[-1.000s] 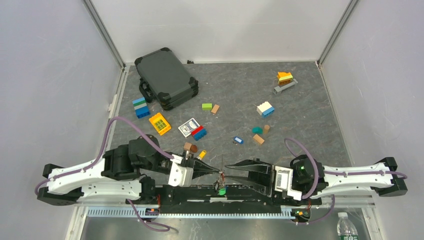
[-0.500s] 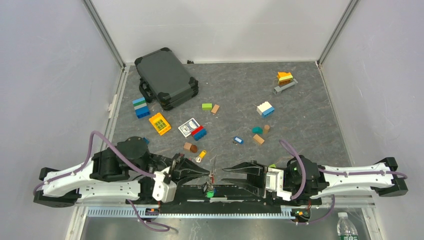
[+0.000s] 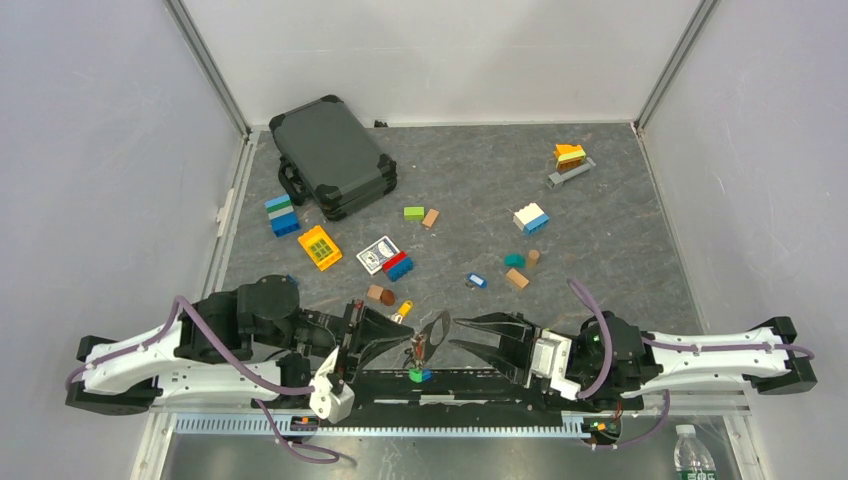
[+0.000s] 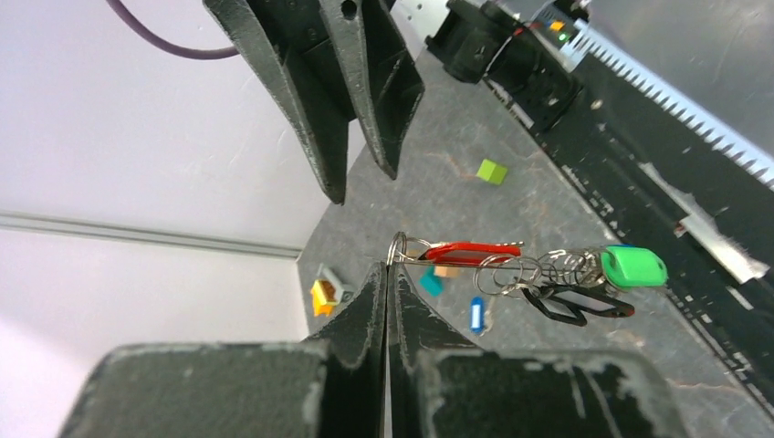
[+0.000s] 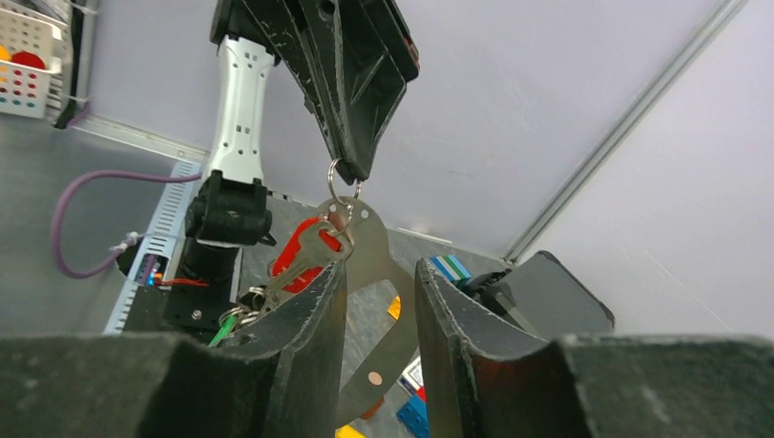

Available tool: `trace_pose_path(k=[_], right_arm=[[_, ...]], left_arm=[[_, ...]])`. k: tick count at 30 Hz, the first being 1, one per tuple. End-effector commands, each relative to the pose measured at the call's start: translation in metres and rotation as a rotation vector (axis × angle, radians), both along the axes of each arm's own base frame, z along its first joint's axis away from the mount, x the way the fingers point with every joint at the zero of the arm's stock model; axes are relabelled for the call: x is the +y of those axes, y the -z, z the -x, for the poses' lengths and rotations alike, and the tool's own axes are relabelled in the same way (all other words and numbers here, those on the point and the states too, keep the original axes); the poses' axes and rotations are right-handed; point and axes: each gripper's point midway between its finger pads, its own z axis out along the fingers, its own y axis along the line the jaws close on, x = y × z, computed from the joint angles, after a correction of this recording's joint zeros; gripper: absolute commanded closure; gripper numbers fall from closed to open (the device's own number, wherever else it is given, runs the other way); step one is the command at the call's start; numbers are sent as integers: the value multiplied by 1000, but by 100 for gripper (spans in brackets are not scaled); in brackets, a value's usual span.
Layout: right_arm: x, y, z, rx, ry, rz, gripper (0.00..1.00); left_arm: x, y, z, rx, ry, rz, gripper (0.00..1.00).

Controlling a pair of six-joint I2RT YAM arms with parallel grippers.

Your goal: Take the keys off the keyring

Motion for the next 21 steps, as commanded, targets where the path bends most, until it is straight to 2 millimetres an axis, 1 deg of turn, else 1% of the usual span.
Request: trace_pose_path(k=[1, 6, 10, 16, 19, 21], right_arm=[[-4, 3, -14, -18, 82, 7, 61], [-3, 7, -21, -41, 124, 23, 64], [1, 1, -19, -50, 115, 12, 65], [25, 0, -18, -34, 108, 73, 68], [36, 4, -26, -19, 155, 112, 66], [40, 4, -33, -3, 197, 120, 67]], left_arm=[[0, -33, -17, -159, -58, 87, 98], [-6, -28, -28, -190, -99, 56, 98], [-10, -23, -33, -180, -125, 33, 98], [-13, -18, -39, -121, -175, -5, 98], [-15, -15, -42, -105, -191, -25, 98], [-15, -14, -41, -98, -192, -34, 98]])
